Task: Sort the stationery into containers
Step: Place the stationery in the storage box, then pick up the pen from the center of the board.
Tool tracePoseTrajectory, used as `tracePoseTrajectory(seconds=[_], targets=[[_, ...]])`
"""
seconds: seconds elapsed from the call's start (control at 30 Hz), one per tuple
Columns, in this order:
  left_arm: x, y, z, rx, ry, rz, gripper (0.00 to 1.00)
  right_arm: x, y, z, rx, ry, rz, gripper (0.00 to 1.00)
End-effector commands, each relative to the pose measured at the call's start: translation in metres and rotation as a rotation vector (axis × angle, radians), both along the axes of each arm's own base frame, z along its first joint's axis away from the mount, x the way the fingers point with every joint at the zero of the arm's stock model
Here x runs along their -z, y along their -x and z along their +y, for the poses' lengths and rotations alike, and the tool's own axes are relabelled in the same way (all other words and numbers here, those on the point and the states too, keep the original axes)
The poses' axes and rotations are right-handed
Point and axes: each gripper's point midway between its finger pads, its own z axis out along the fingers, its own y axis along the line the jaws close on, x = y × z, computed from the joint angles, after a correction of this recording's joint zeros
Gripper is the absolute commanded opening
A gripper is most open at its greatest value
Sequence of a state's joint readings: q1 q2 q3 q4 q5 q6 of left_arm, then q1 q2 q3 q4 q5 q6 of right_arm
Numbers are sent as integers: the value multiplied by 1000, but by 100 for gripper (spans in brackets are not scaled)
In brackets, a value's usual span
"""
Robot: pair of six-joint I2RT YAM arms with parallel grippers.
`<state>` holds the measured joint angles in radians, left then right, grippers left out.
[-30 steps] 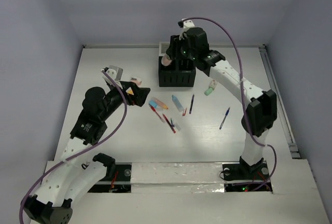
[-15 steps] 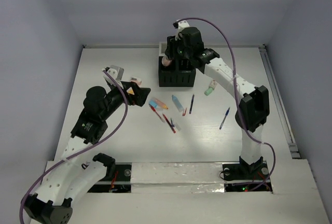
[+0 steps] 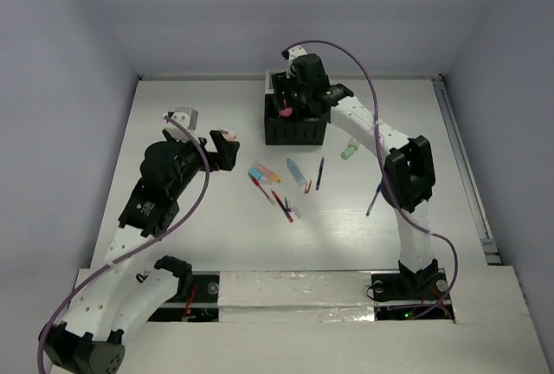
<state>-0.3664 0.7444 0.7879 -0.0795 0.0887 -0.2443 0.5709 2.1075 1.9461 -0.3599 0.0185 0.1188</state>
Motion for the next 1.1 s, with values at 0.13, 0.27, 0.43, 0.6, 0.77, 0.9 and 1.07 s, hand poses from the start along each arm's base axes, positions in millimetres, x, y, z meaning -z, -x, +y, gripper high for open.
tracePoseTrajectory(seconds=[0.13,0.27,0.43,0.6,0.77,0.9,1.07], targets=[[-21,-9,7,-42,19,-39,99,-87,-17,19,-22,-114,-182,85],[-19,-12,11,-64,19,-31,99,-101,-7,9,2,-135,-209,83],[-19,-15,19,-104,19,-31,99,-126,34,-50,152,-137,-293,49],[-19,-15,15,-86,24,-29,99,-81,75,-119,335,-96,-204,29],[-21,-13,14,-75,34,-37,99,-21,124,-163,400,-32,-88,28],[-21,-14,14,-78,39,-37,99,7,158,-136,224,-137,4,31],[-14,-19,15,-90,30,-12,99,23,171,-94,11,-201,84,44]])
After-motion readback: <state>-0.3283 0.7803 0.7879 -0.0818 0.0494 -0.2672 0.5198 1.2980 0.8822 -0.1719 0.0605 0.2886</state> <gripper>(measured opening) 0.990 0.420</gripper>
